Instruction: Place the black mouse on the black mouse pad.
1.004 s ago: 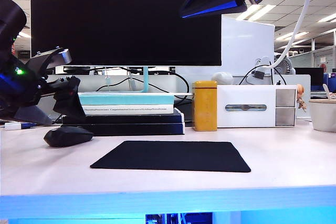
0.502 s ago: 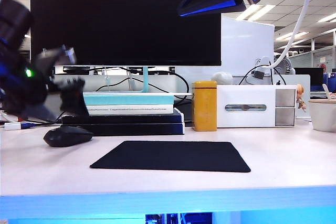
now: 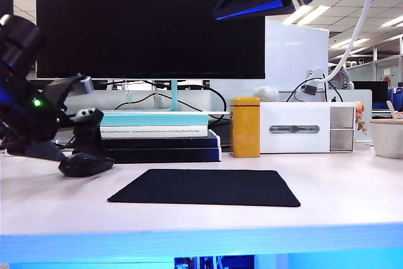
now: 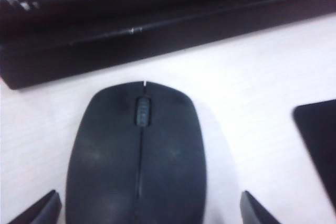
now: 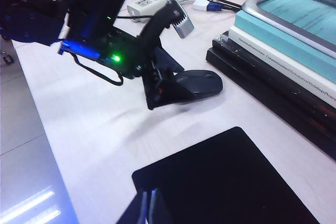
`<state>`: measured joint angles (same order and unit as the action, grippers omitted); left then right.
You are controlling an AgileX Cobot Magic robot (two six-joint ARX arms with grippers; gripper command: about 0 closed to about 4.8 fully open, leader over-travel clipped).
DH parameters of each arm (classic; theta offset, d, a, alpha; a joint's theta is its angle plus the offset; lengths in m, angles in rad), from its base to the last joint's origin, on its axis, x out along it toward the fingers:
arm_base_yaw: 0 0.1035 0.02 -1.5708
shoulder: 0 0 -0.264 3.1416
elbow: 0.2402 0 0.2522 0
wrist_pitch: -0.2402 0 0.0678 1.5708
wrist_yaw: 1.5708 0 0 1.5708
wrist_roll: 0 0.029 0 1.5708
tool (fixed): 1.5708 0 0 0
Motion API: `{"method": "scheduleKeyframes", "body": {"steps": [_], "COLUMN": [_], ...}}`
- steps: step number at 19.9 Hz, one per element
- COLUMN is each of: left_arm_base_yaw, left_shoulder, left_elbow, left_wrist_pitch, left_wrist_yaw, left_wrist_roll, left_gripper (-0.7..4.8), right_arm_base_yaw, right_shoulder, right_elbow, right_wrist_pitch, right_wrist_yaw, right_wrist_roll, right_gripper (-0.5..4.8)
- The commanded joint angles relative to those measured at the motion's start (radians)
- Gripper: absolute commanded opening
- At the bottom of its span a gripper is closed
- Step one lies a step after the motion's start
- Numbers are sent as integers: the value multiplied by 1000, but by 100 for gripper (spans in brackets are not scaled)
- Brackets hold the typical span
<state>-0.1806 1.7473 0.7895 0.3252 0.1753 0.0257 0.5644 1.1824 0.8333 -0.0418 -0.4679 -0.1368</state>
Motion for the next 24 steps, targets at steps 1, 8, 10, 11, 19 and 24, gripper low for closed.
{"method": "scheduleKeyframes", "body": {"steps": [1,8,10,11,19,24], "left_arm_base_yaw": [0,0,1,1,1,1], "left_shoulder": [25,27,27,27,27,27], "left_elbow": [34,43,43,43,43,43], "left_wrist_pitch": [-17,-23,-25,-25,-29,-32], "left_wrist_yaw": [19,46,46,46,50,50], "left_wrist_roll": [0,11,11,11,11,11], "left_gripper": [479,479,440,423,220,168], "right_arm_base_yaw": [1,1,1,1,1,1], "right_shoulder": [-3,-3,-3,-3,-3,-3], "right_elbow": [6,6,6,6,6,6], "right_wrist_pitch": [16,16,16,16,16,16], "right_wrist_yaw": [-3,-2,-2,-2,-2,-2], "right_wrist_roll": [-2,-3,-3,-3,-7,-7], "right_gripper": [30,30,30,30,30,30]}}
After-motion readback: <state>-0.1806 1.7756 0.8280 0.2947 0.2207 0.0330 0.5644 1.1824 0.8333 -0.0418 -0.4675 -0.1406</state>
